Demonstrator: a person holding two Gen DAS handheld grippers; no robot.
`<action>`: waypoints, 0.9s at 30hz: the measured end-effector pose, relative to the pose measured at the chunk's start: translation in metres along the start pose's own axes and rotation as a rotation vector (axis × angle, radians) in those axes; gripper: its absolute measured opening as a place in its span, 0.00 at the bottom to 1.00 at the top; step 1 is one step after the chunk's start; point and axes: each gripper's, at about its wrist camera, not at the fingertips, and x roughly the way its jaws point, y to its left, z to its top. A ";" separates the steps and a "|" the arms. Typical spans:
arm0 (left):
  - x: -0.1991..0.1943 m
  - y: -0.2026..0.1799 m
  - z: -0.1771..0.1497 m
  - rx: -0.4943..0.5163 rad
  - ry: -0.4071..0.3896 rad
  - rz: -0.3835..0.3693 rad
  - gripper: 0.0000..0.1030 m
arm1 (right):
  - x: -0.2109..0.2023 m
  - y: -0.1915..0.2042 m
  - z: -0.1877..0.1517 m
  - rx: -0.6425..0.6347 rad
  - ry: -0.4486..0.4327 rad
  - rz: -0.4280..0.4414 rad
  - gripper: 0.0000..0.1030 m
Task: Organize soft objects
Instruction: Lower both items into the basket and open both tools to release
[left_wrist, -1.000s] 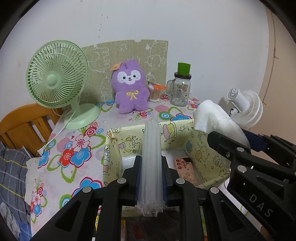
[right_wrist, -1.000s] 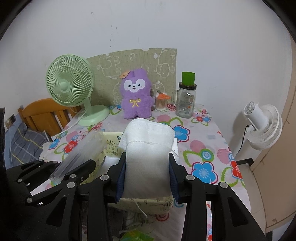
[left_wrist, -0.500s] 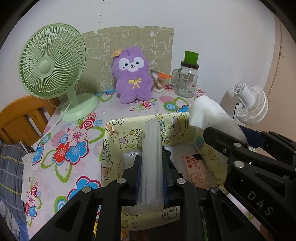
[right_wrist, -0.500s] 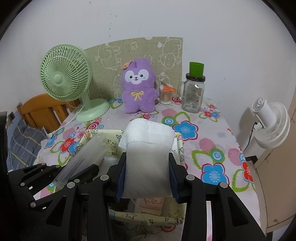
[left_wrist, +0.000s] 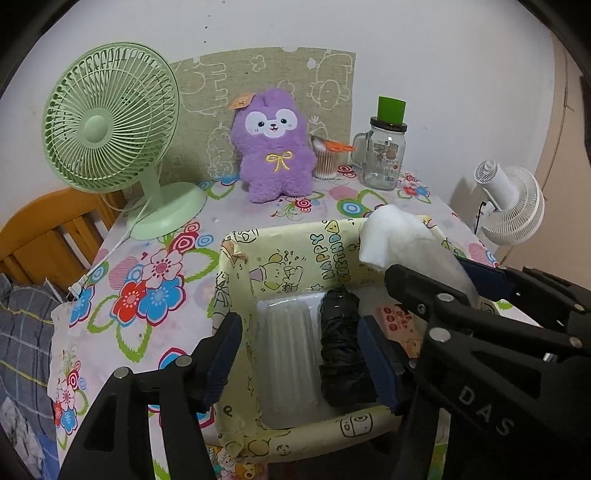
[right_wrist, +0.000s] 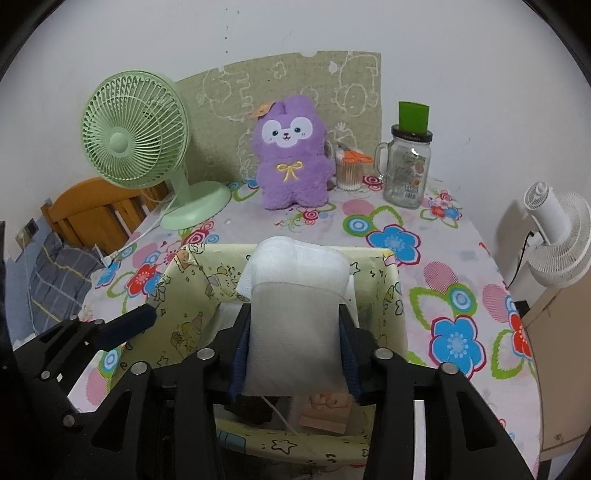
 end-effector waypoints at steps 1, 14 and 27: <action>-0.001 0.000 -0.001 0.001 -0.002 0.002 0.68 | 0.001 0.000 0.000 0.004 0.003 0.001 0.47; -0.024 0.000 -0.010 0.000 -0.035 0.000 0.83 | -0.013 -0.001 -0.009 0.021 0.006 -0.031 0.82; -0.054 -0.008 -0.026 0.004 -0.062 -0.014 0.94 | -0.048 -0.001 -0.024 0.020 -0.020 -0.066 0.83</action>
